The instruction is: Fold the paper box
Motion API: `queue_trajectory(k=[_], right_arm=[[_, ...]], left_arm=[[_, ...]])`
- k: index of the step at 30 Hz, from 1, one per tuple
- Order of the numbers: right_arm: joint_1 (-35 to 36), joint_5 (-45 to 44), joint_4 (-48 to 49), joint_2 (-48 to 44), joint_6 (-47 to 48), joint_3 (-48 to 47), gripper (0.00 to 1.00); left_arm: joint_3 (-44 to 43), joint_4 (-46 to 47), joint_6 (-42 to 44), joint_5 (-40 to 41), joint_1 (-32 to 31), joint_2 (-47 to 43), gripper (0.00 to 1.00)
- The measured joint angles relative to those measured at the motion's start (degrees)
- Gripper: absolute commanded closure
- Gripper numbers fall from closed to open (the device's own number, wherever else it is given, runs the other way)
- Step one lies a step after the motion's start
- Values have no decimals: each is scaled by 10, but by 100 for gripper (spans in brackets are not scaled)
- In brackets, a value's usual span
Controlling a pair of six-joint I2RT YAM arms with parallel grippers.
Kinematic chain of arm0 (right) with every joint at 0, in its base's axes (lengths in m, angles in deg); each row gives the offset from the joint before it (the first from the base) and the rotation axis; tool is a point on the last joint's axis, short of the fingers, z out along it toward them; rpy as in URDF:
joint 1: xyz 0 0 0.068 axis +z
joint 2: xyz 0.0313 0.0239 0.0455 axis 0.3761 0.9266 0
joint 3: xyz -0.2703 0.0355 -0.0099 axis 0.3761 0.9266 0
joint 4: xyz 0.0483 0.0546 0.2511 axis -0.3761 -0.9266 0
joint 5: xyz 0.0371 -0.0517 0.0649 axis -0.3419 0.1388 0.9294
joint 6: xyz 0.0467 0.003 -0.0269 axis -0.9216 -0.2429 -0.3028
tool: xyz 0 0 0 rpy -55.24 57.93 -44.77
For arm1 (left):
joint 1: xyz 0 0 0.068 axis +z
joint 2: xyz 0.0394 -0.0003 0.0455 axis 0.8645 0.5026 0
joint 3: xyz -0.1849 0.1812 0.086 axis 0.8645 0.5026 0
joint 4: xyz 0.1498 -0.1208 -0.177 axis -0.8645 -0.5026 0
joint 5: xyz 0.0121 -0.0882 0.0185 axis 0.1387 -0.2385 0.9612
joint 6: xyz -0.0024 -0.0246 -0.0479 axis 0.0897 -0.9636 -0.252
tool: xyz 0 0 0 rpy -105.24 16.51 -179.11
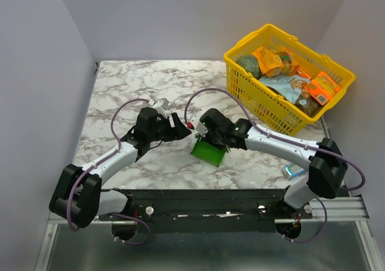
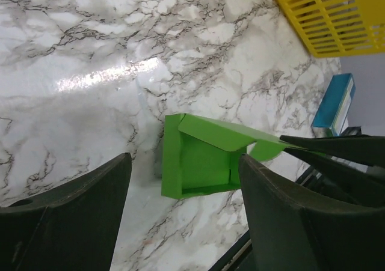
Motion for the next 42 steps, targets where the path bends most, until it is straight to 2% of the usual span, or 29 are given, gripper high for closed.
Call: queue_trajectory(k=[2, 5, 6, 9, 15, 18, 24, 29, 35, 42], right_arm=[[14, -42, 1, 19, 6, 0, 79], [27, -85, 6, 34, 11, 0, 61], [30, -96, 9, 37, 10, 0, 48], [41, -119, 11, 46, 0, 0, 30], [47, -128, -18, 31, -62, -3, 20], [47, -121, -40, -7, -103, -4, 16], [25, -93, -77, -88, -218, -9, 18], [-85, -11, -82, -126, -336, 4, 19], [-228, 130, -31, -215, -472, 126, 20], [-253, 242, 50, -236, -602, 254, 23]], left_arm=[[10, 26, -30, 5, -1, 6, 19], [10, 69, -60, 13, -8, 14, 18], [10, 79, -66, 14, -11, 17, 18], [10, 104, -79, 16, -19, 33, 17], [8, 111, -83, 35, -21, 49, 12], [-9, 104, -77, 48, -21, 49, 12], [-80, 86, -60, 41, -21, 93, 13], [-129, 45, -39, 2, -22, 156, 17], [-167, -23, -9, -43, -28, 182, 20], [-197, -63, 15, -93, -37, 194, 26]])
